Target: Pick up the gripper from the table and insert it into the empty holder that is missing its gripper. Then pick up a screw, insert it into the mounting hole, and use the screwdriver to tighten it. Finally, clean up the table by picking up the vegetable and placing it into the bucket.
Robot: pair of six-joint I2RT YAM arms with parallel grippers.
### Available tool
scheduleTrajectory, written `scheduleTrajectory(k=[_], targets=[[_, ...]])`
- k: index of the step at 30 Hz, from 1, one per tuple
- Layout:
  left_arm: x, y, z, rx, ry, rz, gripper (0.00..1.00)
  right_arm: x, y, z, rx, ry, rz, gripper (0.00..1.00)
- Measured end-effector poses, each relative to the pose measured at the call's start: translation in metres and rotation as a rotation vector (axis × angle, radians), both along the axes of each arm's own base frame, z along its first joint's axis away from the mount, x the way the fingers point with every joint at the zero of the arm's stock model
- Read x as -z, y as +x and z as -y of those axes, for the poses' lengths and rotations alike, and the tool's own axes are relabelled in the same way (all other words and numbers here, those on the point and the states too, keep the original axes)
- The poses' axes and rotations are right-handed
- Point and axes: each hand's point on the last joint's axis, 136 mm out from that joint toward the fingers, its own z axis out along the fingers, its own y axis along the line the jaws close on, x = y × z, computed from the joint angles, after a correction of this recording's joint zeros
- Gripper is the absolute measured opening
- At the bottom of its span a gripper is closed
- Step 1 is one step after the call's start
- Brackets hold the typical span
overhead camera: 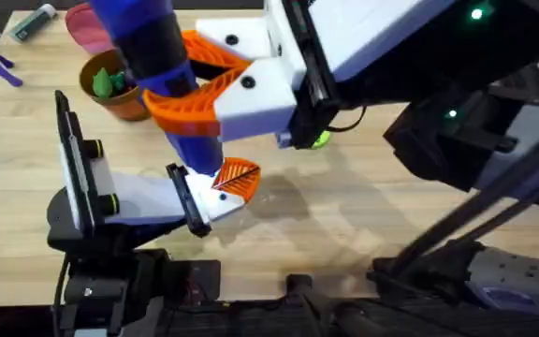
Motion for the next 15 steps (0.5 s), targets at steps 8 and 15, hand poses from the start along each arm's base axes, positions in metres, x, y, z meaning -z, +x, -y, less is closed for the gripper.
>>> scheduleTrajectory(k=[8, 15], targets=[[0.0, 0.0, 0.0, 0.0, 0.0, 0.0, 0.018, 0.008, -0.001, -0.005, -0.014, -0.01, 0.03, 0.023], [0.0, 0.0, 0.0, 0.0, 0.0, 0.0, 0.018, 0.026, 0.009, -0.014, -0.008, -0.039, 0.031, 0.023]])
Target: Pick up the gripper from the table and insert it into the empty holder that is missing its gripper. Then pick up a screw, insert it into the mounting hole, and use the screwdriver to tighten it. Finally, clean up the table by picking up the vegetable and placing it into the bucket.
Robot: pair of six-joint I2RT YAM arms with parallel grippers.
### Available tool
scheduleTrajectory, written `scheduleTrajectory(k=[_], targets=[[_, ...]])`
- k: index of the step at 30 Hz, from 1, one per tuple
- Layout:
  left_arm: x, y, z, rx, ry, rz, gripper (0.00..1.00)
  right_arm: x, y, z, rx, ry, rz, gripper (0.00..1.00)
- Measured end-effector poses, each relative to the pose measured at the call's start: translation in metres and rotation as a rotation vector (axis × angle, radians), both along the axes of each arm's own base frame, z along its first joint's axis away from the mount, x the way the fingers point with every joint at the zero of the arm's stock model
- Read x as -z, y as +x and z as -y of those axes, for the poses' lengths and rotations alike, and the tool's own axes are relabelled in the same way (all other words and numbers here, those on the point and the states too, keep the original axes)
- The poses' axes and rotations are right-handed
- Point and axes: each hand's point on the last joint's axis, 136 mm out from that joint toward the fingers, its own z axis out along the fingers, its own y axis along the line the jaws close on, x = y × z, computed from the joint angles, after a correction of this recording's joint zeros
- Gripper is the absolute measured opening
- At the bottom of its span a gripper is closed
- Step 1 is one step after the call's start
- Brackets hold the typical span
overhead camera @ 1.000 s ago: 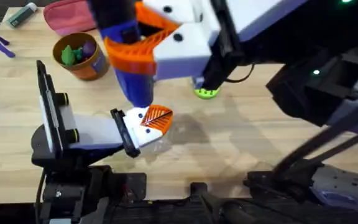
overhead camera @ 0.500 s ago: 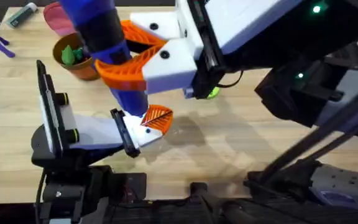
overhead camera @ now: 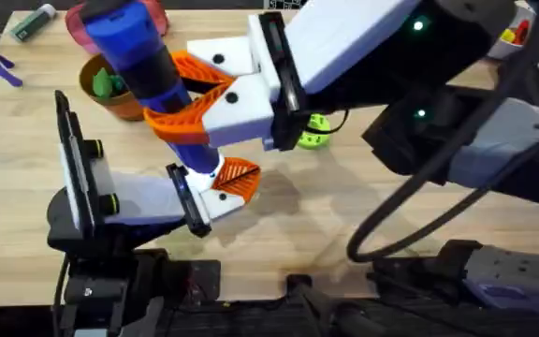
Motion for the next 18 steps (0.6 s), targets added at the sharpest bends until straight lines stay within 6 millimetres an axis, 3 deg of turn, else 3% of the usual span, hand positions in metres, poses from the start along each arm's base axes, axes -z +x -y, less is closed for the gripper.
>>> scheduleTrajectory(k=[18], targets=[[0.0, 0.0, 0.0, 0.0, 0.0, 0.0, 0.018, -0.0012, -0.0077, 0.0015, -0.042, 0.011, 0.042, 0.023]])
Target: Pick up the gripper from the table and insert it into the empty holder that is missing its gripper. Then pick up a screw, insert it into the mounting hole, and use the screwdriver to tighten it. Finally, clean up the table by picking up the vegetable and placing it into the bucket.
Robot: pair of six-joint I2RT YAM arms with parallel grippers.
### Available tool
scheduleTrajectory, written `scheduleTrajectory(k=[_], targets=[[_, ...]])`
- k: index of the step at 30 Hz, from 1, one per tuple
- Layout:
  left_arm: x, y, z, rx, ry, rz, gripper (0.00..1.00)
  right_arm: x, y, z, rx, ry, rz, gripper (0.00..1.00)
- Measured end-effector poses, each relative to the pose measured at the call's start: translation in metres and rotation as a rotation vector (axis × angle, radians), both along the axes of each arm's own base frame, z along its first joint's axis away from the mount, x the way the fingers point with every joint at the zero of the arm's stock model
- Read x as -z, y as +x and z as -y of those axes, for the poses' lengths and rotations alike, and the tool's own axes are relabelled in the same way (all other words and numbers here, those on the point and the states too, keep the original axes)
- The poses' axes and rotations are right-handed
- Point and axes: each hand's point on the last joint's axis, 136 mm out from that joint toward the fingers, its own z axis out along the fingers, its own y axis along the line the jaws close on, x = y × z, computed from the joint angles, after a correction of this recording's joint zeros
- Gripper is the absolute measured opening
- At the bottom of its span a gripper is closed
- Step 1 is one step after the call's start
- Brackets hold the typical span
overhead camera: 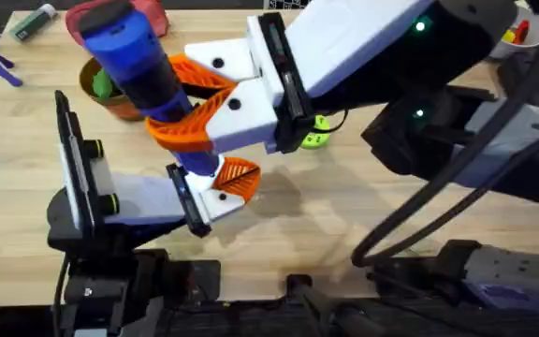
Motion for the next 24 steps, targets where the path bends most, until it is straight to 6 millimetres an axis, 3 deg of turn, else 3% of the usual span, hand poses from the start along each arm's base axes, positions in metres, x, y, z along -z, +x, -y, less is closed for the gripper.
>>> scheduleTrajectory(k=[24], targets=[[0.0, 0.0, 0.0, 0.0, 0.0, 0.0, 0.018, -0.0018, -0.0051, 0.0015, -0.027, 0.009, 0.022, 0.023]])
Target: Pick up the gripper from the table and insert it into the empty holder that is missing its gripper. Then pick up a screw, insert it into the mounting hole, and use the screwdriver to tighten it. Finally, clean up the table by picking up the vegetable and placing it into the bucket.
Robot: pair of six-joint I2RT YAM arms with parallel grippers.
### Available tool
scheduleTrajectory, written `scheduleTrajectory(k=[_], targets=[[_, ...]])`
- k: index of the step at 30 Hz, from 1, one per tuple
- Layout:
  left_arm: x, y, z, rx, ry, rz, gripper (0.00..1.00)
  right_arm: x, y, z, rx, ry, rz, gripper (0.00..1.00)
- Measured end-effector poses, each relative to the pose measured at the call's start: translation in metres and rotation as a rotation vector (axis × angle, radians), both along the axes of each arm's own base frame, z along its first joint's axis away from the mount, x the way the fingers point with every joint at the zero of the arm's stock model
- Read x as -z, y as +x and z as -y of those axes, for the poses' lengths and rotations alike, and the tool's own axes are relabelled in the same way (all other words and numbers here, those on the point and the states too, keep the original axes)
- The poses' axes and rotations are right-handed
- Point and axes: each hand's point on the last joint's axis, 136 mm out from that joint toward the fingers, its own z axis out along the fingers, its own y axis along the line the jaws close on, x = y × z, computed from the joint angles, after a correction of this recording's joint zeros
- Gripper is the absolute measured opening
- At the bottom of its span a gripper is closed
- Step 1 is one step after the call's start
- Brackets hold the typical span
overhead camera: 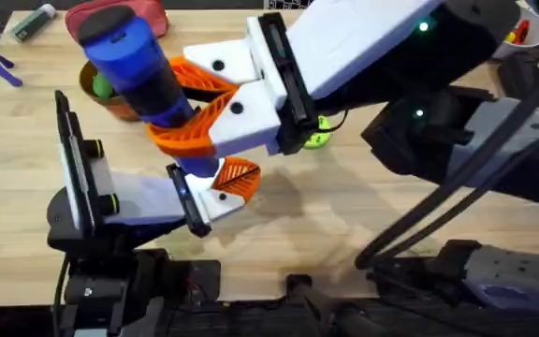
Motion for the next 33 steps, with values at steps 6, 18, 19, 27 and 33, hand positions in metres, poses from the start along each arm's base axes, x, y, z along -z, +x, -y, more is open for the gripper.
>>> scheduleTrajectory(k=[6, 18, 19, 27, 33], targets=[[0.0, 0.0, 0.0, 0.0, 0.0, 0.0, 0.018, 0.0045, 0.0021, -0.0023, -0.001, -0.007, -0.007, 0.023], [0.0, 0.0, 0.0, 0.0, 0.0, 0.0, 0.018, 0.0086, 0.0037, -0.0042, -0.003, -0.016, -0.014, 0.023], [0.0, 0.0, 0.0, 0.0, 0.0, 0.0, 0.018, 0.0086, 0.0037, -0.0042, -0.003, -0.016, -0.014, 0.023], [0.0, 0.0, 0.0, 0.0, 0.0, 0.0, 0.018, 0.0094, 0.0044, -0.0043, -0.002, -0.017, -0.013, 0.023], [0.0, 0.0, 0.0, 0.0, 0.0, 0.0, 0.018, 0.0093, 0.0062, -0.0035, 0.003, -0.017, -0.013, 0.023]])
